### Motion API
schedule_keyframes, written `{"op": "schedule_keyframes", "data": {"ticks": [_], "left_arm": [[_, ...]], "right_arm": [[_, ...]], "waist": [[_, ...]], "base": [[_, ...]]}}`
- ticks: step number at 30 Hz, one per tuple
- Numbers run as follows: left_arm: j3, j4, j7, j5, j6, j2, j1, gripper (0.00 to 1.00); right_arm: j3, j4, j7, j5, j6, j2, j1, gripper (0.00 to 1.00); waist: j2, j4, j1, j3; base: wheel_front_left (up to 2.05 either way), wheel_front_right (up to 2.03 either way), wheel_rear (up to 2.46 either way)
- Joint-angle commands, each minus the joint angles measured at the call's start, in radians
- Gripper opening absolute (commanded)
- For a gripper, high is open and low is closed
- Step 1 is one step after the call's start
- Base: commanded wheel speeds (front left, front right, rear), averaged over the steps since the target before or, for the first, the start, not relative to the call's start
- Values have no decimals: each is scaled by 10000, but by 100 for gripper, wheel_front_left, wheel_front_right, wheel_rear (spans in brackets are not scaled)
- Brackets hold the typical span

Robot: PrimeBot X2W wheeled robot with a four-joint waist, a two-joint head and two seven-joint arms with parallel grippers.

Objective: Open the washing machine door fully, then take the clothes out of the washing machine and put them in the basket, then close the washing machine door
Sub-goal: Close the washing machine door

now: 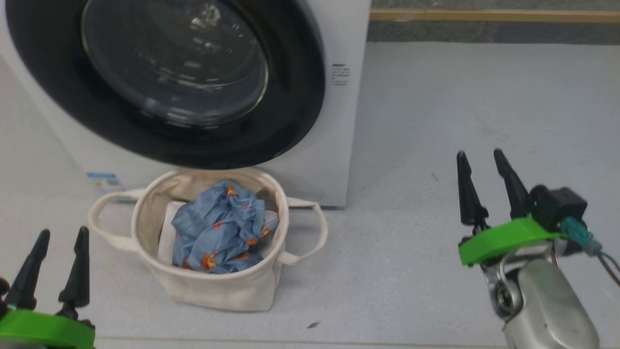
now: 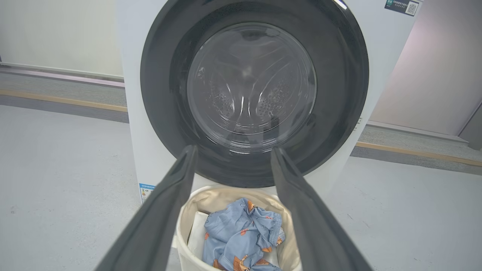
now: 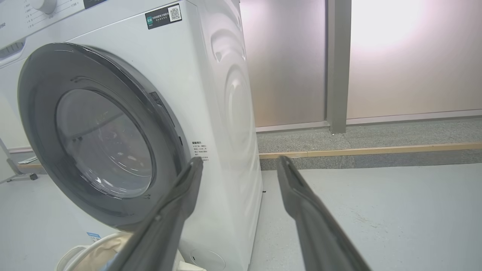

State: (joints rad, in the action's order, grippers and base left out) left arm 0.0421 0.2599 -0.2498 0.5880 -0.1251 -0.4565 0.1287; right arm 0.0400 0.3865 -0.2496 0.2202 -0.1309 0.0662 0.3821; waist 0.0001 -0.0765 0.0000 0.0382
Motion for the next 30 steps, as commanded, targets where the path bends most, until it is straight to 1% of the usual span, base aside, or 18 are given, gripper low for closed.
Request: {"op": "schedule_keyframes", "data": {"ticks": [1,6,15,24,30], "left_arm": [[-499,-278,-120,90,-56,-480,264,100],[-814,20,-120,4,3,-389,77,100],[-840,364,-120,138,-43,-184,-293,100],[-550,222,-120,332,-53,-305,-531,100],[-375,207,-120,356,-54,-315,-545,100]], "right_arm": [[193,-421,-122,-64,2,-108,73,100],[-59,-604,-122,-54,2,-36,-484,100],[-457,-816,-122,-128,2,-11,-1233,100],[-705,-915,-122,-174,2,-30,-1404,100],[-832,-922,-122,-168,2,-44,-1538,100]], "waist": [[-1,-277,0,-269],[-1,-400,0,-403],[-1,-592,0,-709],[-1,-676,0,-805],[-1,-612,0,-861]], "base": [[0,0,0],[0,0,0],[0,0,0],[0,0,0],[0,0,0]]}}
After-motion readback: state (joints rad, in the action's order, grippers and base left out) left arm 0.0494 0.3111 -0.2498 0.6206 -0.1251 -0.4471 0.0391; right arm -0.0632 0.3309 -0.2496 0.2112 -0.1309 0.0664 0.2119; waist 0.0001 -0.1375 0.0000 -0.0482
